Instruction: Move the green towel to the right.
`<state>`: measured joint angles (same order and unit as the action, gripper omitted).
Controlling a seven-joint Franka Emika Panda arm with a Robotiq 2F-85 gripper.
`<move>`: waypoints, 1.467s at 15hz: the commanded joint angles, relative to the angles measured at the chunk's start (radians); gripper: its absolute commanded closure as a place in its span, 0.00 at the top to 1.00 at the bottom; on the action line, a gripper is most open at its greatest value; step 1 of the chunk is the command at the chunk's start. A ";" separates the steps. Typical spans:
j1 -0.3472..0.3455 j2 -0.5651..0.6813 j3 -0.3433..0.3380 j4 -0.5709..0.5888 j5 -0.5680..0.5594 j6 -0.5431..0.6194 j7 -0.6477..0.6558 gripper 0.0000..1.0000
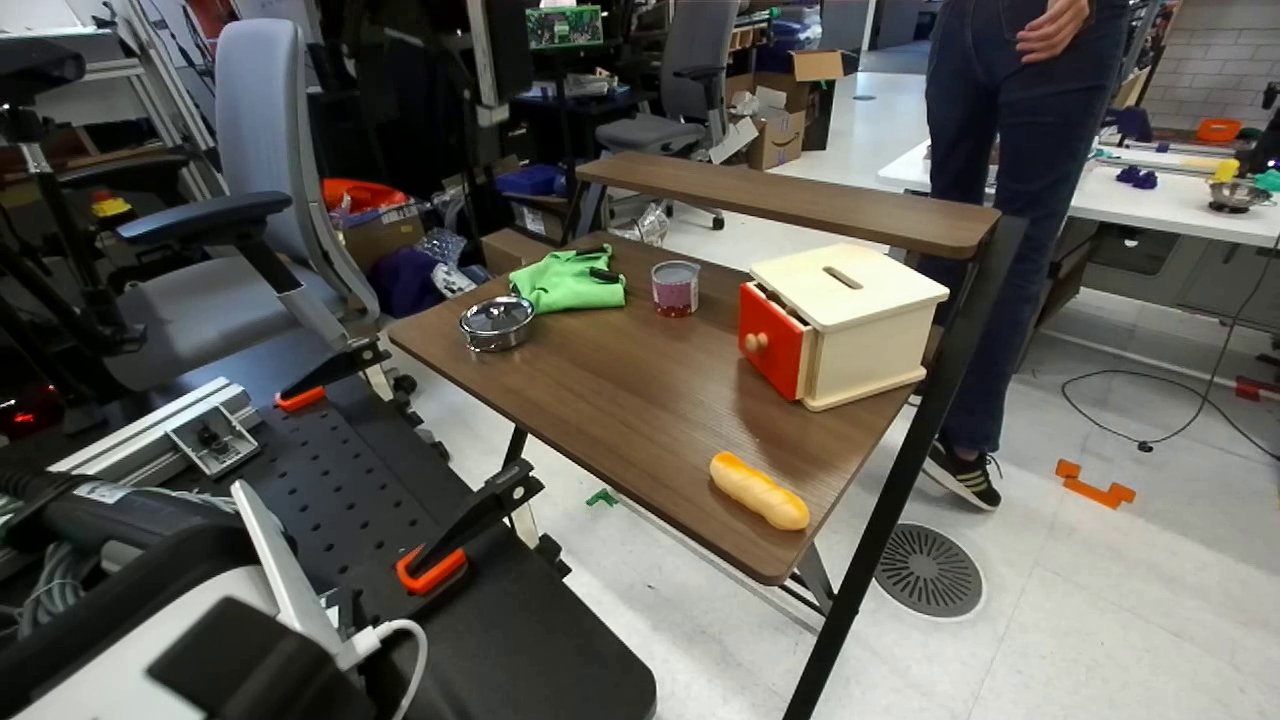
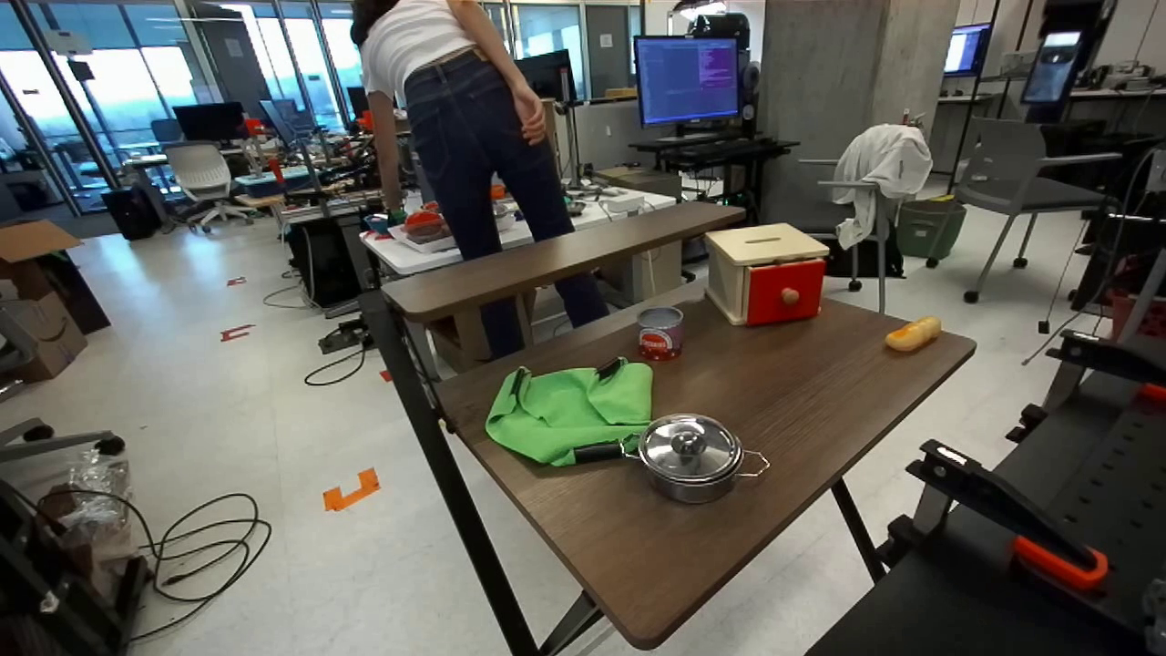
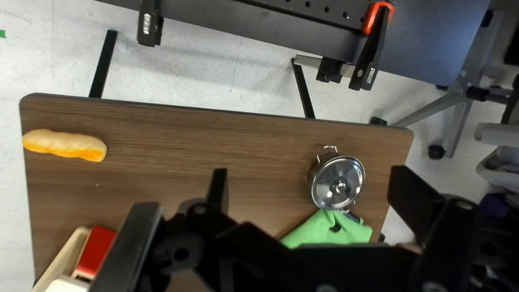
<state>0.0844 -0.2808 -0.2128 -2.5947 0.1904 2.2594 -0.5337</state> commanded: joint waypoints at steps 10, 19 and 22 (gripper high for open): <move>0.058 0.532 0.276 0.232 -0.216 0.378 0.475 1.00; 0.176 0.866 0.233 0.556 -0.349 0.410 0.732 1.00; 0.207 0.945 0.223 0.646 -0.343 0.408 0.758 1.00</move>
<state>0.2520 0.5818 0.0356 -2.0512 -0.1388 2.6690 0.1852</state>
